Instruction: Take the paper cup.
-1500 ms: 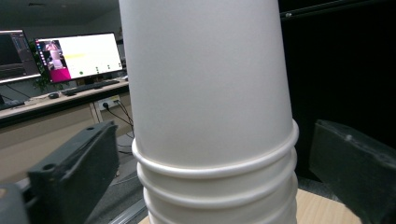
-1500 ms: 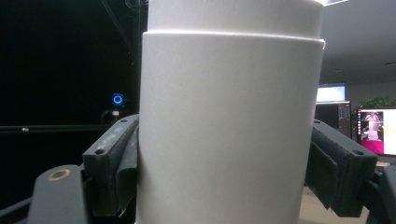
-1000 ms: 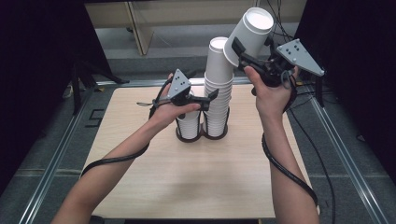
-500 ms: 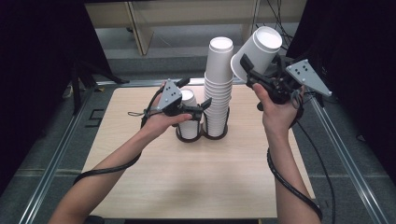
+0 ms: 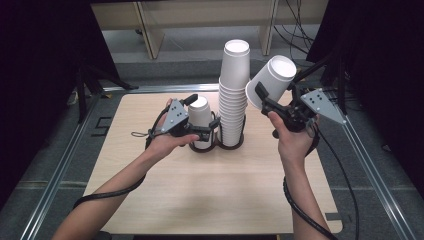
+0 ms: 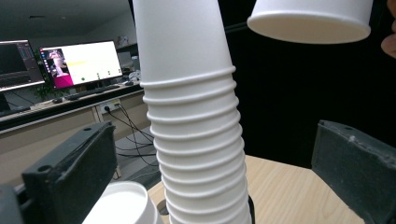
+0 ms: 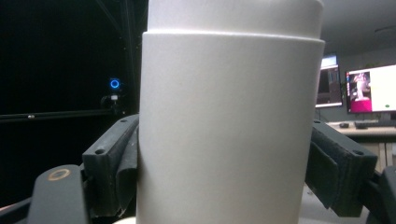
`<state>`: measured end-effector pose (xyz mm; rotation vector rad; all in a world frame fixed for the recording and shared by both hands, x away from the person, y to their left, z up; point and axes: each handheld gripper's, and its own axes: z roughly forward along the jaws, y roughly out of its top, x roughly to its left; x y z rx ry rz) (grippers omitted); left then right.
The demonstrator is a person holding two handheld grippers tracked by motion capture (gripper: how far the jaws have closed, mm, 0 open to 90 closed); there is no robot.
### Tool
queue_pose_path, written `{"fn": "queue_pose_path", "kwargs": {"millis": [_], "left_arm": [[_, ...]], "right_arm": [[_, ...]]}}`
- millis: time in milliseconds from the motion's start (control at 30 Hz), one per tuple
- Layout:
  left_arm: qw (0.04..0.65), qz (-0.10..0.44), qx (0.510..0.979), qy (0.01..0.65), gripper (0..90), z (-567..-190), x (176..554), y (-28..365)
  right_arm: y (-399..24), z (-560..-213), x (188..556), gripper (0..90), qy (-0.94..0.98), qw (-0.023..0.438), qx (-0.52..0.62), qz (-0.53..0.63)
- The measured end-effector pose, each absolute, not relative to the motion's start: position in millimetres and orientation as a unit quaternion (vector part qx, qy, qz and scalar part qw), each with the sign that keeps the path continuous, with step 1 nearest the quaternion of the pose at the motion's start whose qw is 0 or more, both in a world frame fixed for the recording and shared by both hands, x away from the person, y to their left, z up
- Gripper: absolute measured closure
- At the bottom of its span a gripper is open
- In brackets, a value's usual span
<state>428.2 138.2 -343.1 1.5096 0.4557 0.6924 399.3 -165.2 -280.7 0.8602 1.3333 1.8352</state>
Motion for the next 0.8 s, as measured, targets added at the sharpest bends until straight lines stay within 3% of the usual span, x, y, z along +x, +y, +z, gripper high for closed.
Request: {"fn": "queue_pose_path", "kwargs": {"millis": [800], "left_arm": [[0.641, 0.296, 0.675, 0.214, 0.0, -402, 383, 169]], "right_arm": [[-157, -383, 376, 20.2, 0.533, 0.272, 0.419, 0.683]]}}
